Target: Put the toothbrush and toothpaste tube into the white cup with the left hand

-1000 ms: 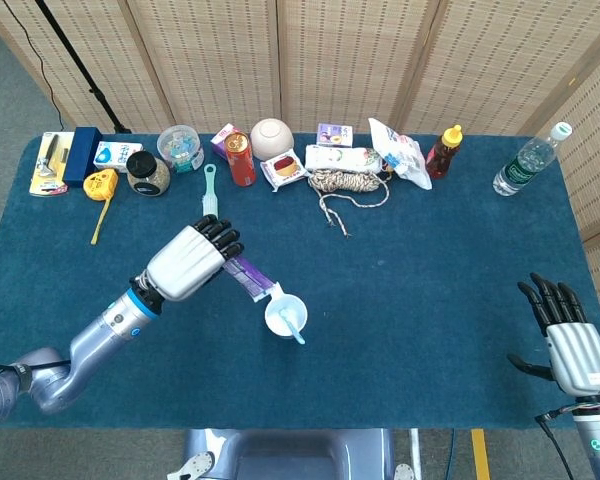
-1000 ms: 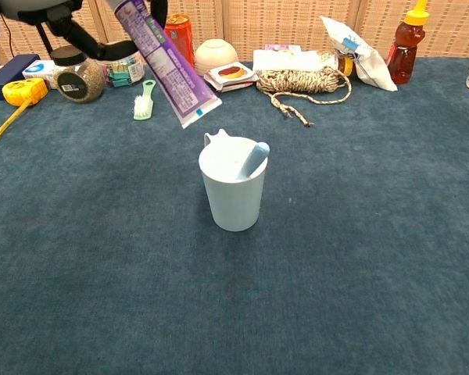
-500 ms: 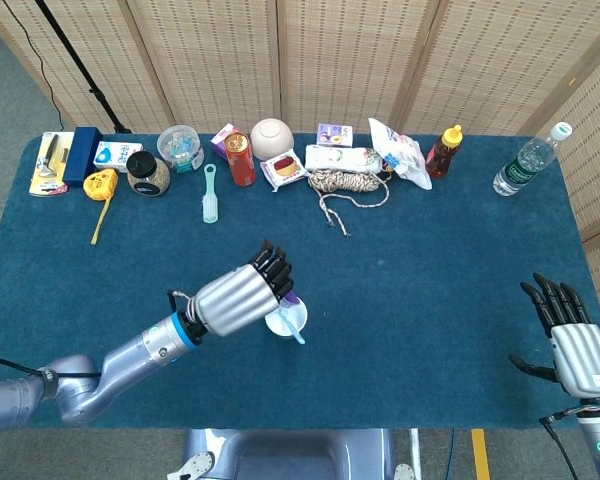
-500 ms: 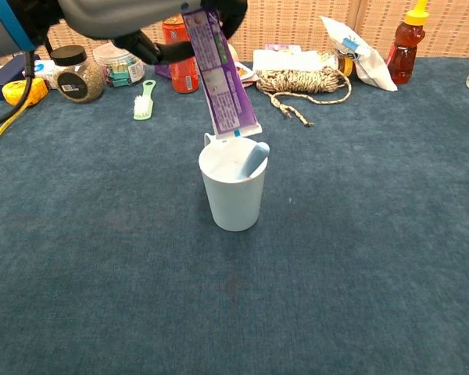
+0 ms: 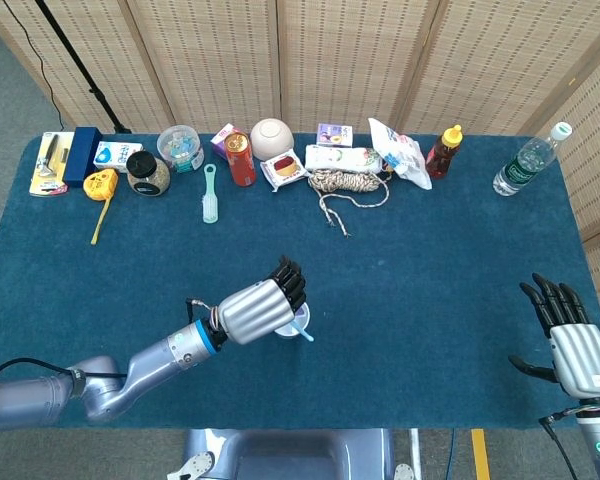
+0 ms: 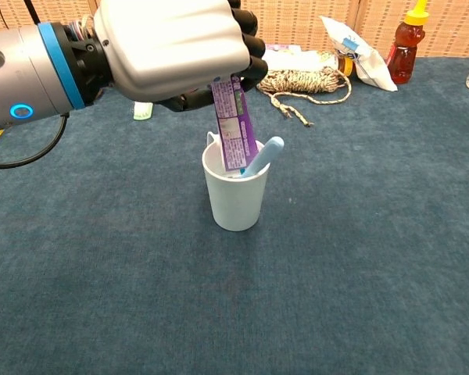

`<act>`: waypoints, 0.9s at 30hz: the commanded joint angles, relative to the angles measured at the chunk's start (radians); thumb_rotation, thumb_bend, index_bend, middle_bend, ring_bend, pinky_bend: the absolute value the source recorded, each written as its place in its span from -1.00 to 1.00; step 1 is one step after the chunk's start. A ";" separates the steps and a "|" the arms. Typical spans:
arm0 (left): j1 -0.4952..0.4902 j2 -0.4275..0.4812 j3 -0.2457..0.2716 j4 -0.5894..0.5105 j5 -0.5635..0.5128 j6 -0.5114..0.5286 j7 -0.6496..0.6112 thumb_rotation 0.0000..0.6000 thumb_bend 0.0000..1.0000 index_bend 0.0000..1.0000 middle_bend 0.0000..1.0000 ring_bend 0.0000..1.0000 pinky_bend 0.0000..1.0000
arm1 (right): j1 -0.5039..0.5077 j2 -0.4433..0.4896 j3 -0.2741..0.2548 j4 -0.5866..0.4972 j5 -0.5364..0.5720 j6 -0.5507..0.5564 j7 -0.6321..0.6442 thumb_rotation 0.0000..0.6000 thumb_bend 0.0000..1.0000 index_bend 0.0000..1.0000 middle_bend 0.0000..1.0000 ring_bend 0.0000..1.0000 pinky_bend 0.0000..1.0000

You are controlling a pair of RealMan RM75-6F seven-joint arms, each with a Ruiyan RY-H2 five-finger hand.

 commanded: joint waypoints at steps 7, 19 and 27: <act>0.000 -0.020 0.010 0.025 0.005 -0.001 0.017 1.00 -0.23 0.31 -0.17 -0.42 -0.32 | 0.000 0.000 -0.001 0.001 -0.002 0.000 0.002 1.00 -1.00 -0.88 -1.00 -1.00 -1.00; 0.006 -0.049 0.038 0.062 0.023 -0.007 0.056 1.00 -0.23 0.08 -0.23 -0.52 -0.32 | 0.002 -0.001 -0.003 0.000 -0.004 -0.002 0.000 1.00 -1.00 -0.88 -1.00 -1.00 -1.00; 0.019 -0.050 0.042 0.057 -0.003 -0.014 0.058 1.00 -0.25 -0.40 -0.45 -0.71 -0.32 | 0.001 -0.001 -0.004 -0.001 -0.007 -0.001 -0.001 1.00 -1.00 -0.88 -1.00 -1.00 -1.00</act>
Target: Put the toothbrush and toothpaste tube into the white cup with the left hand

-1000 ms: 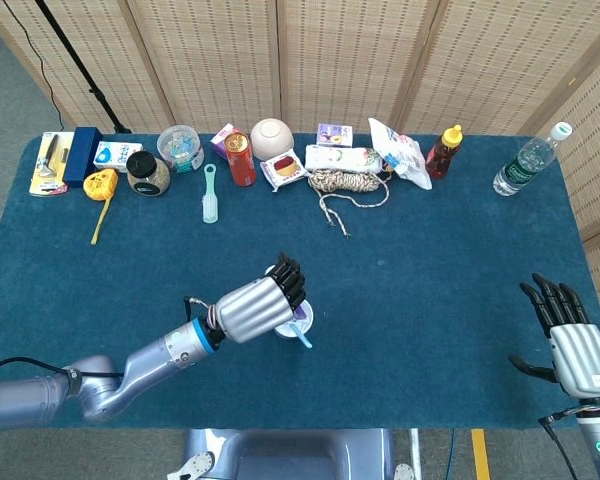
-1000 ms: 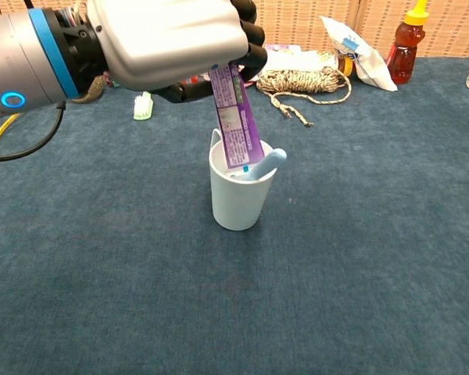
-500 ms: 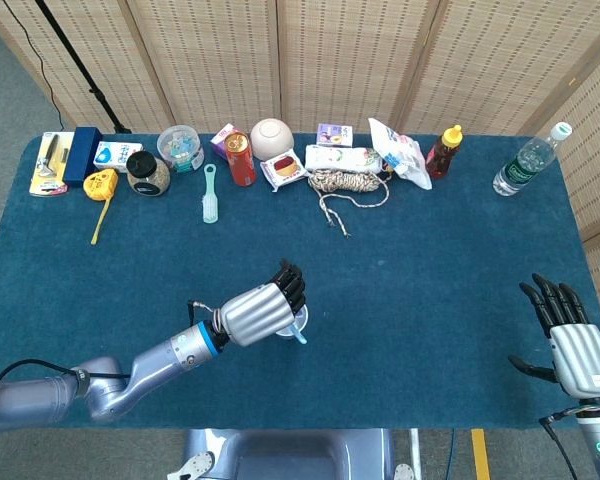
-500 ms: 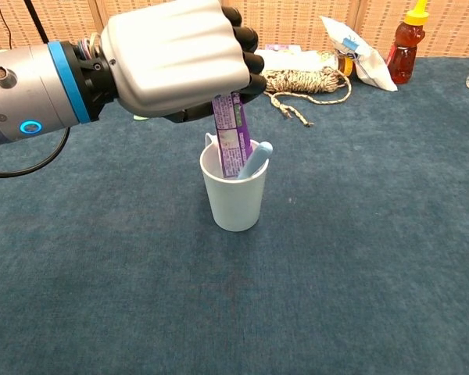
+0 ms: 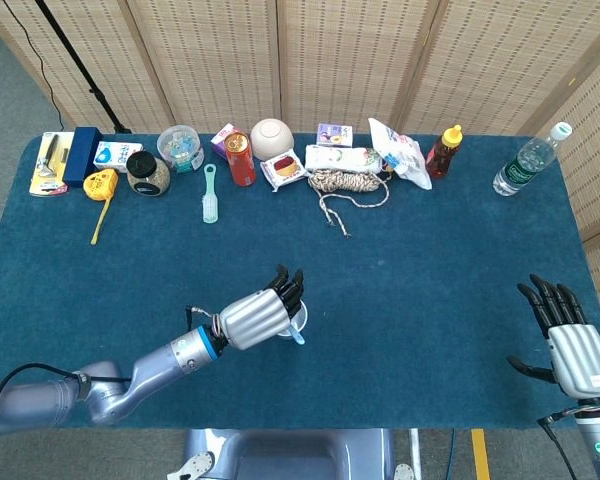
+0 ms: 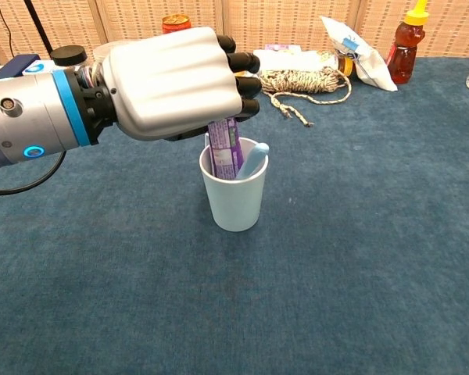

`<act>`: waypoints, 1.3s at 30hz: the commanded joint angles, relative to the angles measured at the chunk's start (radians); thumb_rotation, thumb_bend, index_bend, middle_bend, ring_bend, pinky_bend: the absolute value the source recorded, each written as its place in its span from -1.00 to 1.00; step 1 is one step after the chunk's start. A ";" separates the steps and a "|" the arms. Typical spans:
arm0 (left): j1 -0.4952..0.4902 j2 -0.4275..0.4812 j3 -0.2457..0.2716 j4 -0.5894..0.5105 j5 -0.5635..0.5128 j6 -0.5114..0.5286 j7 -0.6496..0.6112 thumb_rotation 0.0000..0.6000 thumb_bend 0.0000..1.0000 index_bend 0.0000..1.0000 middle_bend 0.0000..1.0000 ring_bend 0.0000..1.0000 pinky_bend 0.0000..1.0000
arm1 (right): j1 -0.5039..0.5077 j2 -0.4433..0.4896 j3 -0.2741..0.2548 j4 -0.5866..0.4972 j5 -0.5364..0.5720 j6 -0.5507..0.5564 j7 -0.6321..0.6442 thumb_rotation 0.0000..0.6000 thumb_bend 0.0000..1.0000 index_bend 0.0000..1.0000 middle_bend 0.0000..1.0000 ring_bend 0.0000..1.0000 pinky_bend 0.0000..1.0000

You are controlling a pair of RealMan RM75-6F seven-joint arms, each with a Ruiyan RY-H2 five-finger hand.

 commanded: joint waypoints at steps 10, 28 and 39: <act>0.016 0.018 0.000 -0.014 -0.003 0.026 -0.040 1.00 -0.26 -0.67 -0.66 -0.81 -0.32 | 0.000 -0.001 -0.002 -0.003 -0.005 0.002 -0.005 1.00 -1.00 -0.88 -1.00 -1.00 -1.00; 0.252 0.373 -0.030 -0.338 -0.192 0.261 -0.474 1.00 -0.40 -1.00 -1.00 -1.00 -0.74 | -0.002 -0.001 -0.010 -0.017 -0.020 0.007 -0.025 1.00 -1.00 -0.88 -1.00 -1.00 -1.00; 0.623 0.448 0.141 -0.166 -0.205 0.563 -0.973 1.00 -0.84 -1.00 -1.00 -1.00 -1.00 | -0.013 0.003 -0.005 -0.029 -0.025 0.038 -0.053 1.00 -1.00 -0.88 -1.00 -1.00 -1.00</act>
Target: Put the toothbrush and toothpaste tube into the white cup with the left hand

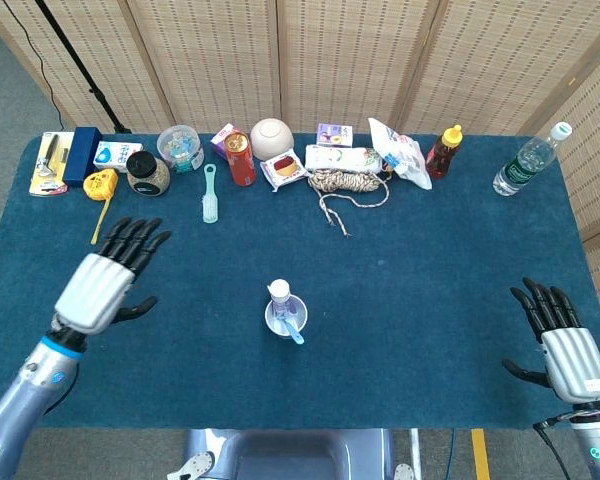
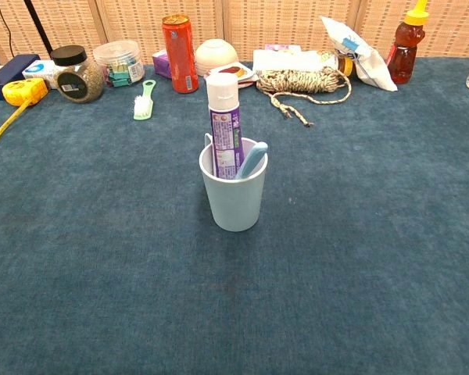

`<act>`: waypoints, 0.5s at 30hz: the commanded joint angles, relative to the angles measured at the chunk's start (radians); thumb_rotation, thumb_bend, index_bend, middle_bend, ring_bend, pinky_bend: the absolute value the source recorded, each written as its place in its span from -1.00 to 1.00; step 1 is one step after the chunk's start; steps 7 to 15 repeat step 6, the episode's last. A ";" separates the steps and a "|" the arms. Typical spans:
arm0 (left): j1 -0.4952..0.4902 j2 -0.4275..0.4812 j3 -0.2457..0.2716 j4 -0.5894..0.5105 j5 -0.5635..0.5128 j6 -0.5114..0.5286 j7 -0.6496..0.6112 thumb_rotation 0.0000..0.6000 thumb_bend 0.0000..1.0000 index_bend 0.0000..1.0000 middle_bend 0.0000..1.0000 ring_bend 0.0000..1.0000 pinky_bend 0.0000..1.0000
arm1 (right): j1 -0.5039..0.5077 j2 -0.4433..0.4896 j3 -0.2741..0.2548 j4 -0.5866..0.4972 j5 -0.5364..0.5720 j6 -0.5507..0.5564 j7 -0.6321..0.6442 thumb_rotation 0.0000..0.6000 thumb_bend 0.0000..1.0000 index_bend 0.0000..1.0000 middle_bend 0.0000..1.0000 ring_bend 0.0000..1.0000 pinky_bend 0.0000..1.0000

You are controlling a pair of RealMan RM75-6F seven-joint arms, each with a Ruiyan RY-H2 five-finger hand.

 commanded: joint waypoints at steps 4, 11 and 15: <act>0.267 -0.029 0.095 0.187 -0.041 0.231 -0.197 1.00 -0.96 -1.00 -1.00 -1.00 -1.00 | -0.014 0.001 0.013 0.004 0.004 0.036 -0.025 1.00 -1.00 -0.88 -1.00 -1.00 -1.00; 0.304 -0.050 0.099 0.229 -0.027 0.271 -0.255 1.00 -0.96 -1.00 -1.00 -1.00 -1.00 | -0.021 -0.002 0.020 0.009 0.008 0.053 -0.049 1.00 -1.00 -0.88 -1.00 -1.00 -1.00; 0.304 -0.050 0.099 0.229 -0.027 0.271 -0.255 1.00 -0.96 -1.00 -1.00 -1.00 -1.00 | -0.021 -0.002 0.020 0.009 0.008 0.053 -0.049 1.00 -1.00 -0.88 -1.00 -1.00 -1.00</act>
